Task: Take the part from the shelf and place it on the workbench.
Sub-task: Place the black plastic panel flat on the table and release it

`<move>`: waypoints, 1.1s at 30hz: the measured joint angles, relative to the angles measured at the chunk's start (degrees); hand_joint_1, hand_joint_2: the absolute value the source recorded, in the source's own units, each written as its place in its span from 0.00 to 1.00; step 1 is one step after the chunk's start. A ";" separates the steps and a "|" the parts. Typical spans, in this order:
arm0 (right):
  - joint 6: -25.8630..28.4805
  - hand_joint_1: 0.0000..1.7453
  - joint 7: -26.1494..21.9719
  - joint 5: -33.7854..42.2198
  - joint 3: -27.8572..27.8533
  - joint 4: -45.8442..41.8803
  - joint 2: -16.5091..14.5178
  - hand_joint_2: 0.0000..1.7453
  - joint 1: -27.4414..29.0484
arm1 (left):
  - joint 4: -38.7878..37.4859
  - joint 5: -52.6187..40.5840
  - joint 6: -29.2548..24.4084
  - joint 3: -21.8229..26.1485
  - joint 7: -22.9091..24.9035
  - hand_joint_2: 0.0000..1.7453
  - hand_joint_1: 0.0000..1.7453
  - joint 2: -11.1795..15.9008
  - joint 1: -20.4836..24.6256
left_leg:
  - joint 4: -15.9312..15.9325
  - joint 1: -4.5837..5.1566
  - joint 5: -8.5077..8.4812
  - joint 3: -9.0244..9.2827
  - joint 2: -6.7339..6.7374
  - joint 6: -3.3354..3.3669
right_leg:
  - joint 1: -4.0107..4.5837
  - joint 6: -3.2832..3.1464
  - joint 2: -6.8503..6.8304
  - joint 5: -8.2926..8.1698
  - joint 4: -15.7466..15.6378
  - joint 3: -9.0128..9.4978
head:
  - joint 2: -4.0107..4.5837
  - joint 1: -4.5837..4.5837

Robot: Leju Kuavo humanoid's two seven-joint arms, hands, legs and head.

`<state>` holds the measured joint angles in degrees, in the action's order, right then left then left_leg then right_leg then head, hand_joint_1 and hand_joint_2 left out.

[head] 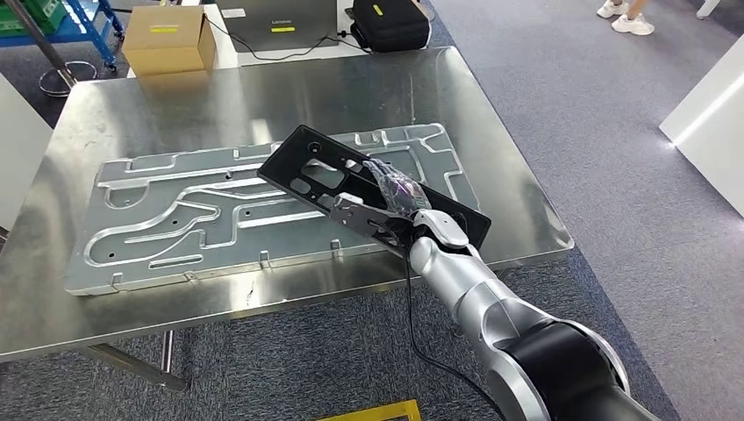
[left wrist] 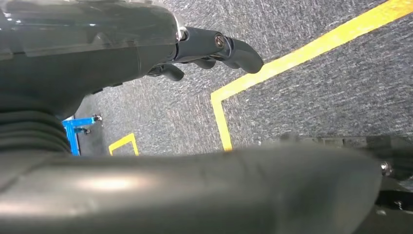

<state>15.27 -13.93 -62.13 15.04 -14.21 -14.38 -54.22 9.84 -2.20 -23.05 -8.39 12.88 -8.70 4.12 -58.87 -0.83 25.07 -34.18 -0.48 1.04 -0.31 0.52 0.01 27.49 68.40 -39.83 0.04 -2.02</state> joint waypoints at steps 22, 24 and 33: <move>6.32 0.00 -8.52 4.32 -5.91 -3.10 0.80 0.00 -4.12 | 0.00 -0.26 0.95 -0.09 1.35 0.00 0.00 -0.78 -0.06 | 0.54 0.33 -0.21 0.15 0.30 -0.55 | 0.51 -0.59 -0.02 -2.67 -8.96 4.02 | 0.00 -0.07; 7.24 0.00 -9.95 4.78 -5.98 -4.01 0.76 0.00 -6.16 | 0.00 -0.27 1.02 -0.20 1.18 0.00 0.00 -1.08 -0.07 | 1.06 0.01 -0.63 0.26 0.38 0.01 | 0.38 0.06 0.04 -0.23 -5.29 2.34 | 0.00 0.05; -2.89 0.00 -15.73 28.12 -8.53 -16.51 8.52 0.00 -15.54 | 0.00 0.55 2.47 -0.36 -3.74 0.00 0.00 -2.06 -0.20 | 0.17 -0.10 -0.31 -0.12 -0.57 -0.72 | -0.81 1.15 -0.09 -2.94 -7.48 3.40 | 0.00 0.13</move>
<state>12.38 -29.67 -34.01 6.51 -30.72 -5.86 -69.75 9.84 -1.65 -20.59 -8.75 9.14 -10.76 3.92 -58.70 -0.92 24.76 -34.31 -1.05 0.32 -1.12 1.67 -0.09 24.55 60.93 -36.43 0.04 -1.89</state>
